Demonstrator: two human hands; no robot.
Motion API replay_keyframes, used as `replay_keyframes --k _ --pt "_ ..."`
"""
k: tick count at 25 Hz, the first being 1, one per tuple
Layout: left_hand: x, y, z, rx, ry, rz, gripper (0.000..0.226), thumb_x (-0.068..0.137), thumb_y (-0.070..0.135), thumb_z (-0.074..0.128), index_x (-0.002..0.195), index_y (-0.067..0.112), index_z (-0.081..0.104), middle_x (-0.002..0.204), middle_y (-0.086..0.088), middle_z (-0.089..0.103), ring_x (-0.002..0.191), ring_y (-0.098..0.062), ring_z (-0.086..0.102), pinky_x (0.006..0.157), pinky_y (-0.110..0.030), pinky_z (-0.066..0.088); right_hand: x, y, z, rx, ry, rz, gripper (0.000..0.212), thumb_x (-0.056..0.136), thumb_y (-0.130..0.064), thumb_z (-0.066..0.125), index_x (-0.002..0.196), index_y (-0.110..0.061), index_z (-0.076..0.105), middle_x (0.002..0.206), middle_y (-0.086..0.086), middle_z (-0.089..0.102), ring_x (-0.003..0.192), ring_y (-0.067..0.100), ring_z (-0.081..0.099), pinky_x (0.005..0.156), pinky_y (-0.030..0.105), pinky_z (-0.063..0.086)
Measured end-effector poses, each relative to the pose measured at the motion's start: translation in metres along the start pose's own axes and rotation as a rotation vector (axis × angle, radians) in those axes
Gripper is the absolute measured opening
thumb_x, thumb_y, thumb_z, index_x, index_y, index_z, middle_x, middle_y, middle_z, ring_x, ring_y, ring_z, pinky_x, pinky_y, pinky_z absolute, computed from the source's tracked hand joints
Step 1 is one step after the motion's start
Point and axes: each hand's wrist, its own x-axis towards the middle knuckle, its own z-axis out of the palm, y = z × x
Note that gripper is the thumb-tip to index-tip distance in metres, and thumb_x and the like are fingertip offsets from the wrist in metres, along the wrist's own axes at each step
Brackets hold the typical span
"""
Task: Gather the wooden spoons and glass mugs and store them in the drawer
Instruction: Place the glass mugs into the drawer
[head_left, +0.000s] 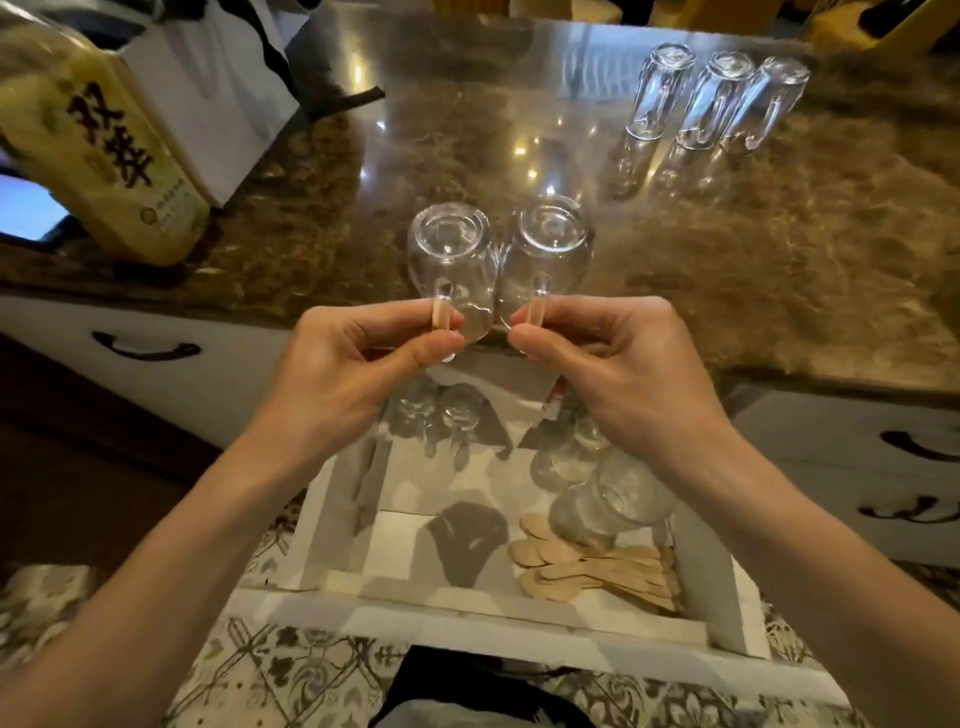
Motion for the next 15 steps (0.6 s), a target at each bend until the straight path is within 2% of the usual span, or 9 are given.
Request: replay_keyframes --k 2,7,10,13,15 --pt "-0.024 -0.01 -0.005 0.011 -0.002 -0.038 0.021 0.072 0.018 0.072 0.092 0.023 0.073 0.091 0.013 0.074 0.089 -0.004 0.069 0.077 -0.013 0.051 -0.02 0.005 0.01 -0.012 -0.04 0.019 0.01 0.079 -0.025 0.071 0.088 -0.027 0.075 0.079 -0.016 0.073 0.075 -0.004 0.066 0.067 0.009 0.051" --pt "-0.068 -0.04 -0.015 0.05 -0.076 -0.157 0.025 0.071 0.027 0.073 0.095 0.03 0.074 0.094 0.012 0.074 0.094 -0.006 0.068 0.082 -0.015 0.052 -0.051 0.035 0.03 -0.043 -0.145 0.029 0.009 0.077 -0.024 0.073 0.085 -0.026 0.076 0.077 -0.025 0.071 0.075 -0.006 0.066 0.067 0.007 0.048" --pt "-0.074 -0.059 -0.03 0.24 -0.155 -0.222 0.023 0.072 0.031 0.072 0.095 0.034 0.073 0.096 0.017 0.073 0.096 -0.003 0.067 0.088 -0.021 0.052 -0.055 0.065 0.033 -0.136 -0.252 0.022 0.008 0.078 -0.022 0.073 0.085 -0.025 0.076 0.08 -0.023 0.071 0.08 -0.008 0.065 0.071 0.009 0.05" --pt "-0.072 -0.074 -0.04 0.552 -0.222 -0.208 0.023 0.073 0.038 0.069 0.096 0.045 0.069 0.093 0.025 0.071 0.089 0.009 0.064 0.081 -0.017 0.053 -0.053 0.097 0.035 -0.249 -0.381 0.034 0.006 0.081 -0.021 0.07 0.084 -0.023 0.075 0.082 -0.021 0.071 0.083 -0.008 0.064 0.077 0.014 0.053" --pt "-0.067 -0.084 -0.036 0.718 -0.266 -0.206 0.026 0.075 0.037 0.07 0.101 0.038 0.07 0.096 0.019 0.072 0.085 0.009 0.063 0.076 -0.011 0.05 -0.05 0.114 0.038 -0.347 -0.483 0.051 0.007 0.083 -0.021 0.069 0.085 -0.021 0.075 0.084 -0.016 0.073 0.083 -0.006 0.064 0.08 0.021 0.054"
